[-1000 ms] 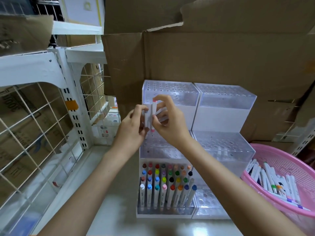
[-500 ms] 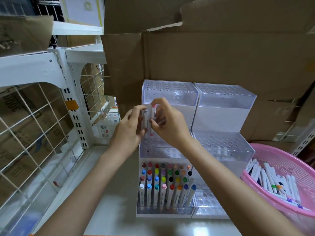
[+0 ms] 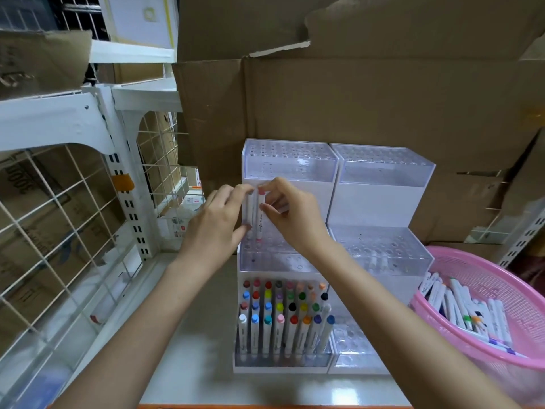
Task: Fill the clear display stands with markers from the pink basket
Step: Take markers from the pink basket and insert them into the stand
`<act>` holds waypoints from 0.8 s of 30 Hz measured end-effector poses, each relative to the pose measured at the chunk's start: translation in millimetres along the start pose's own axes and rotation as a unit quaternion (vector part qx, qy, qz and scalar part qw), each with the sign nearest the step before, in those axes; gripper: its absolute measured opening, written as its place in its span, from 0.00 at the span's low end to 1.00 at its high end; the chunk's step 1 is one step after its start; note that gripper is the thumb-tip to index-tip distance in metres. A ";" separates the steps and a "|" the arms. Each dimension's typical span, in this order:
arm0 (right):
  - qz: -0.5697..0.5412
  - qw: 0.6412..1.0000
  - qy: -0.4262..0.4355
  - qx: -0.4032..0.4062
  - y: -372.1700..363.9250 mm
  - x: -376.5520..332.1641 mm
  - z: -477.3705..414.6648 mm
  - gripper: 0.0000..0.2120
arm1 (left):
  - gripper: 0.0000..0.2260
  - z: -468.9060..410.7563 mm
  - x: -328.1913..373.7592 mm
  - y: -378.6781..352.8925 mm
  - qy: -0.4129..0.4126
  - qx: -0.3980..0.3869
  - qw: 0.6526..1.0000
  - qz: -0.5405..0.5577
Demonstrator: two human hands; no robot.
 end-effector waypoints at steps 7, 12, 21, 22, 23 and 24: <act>0.037 0.999 -0.033 -0.011 -2.2 -5.5 -6.2 0.11 | 0.29 2.2 6.2 4.5 -0.022 0.035 0.996 -0.077; 0.087 0.995 -0.017 -0.039 1.8 -10.5 3.3 0.17 | 0.31 2.4 7.3 8.1 -0.015 0.023 0.994 -0.102; 0.208 0.973 -0.019 -0.095 44.0 6.0 38.5 0.19 | 0.23 6.3 64.1 0.2 -0.051 0.032 0.993 -0.101; 0.226 0.968 -0.029 -0.101 52.7 9.5 43.2 0.20 | 0.23 5.8 73.3 -4.2 -0.050 0.020 0.994 -0.097; 0.241 0.964 -0.043 -0.103 62.7 13.8 48.5 0.21 | 0.24 5.6 82.5 -8.8 -0.048 0.010 0.995 -0.093; 0.252 0.960 -0.059 -0.104 73.4 18.0 54.5 0.22 | 0.23 5.5 91.3 -14.1 -0.049 0.002 0.995 -0.087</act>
Point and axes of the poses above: each hand's wrist, its own z-axis away from the middle knuckle, its own y-axis out of the back of the hand, x = y × z, the point moved 4 cm from there along -z, towards the middle knuckle, and after that the axes turned 9 degrees about y, right-handed, at the moved point
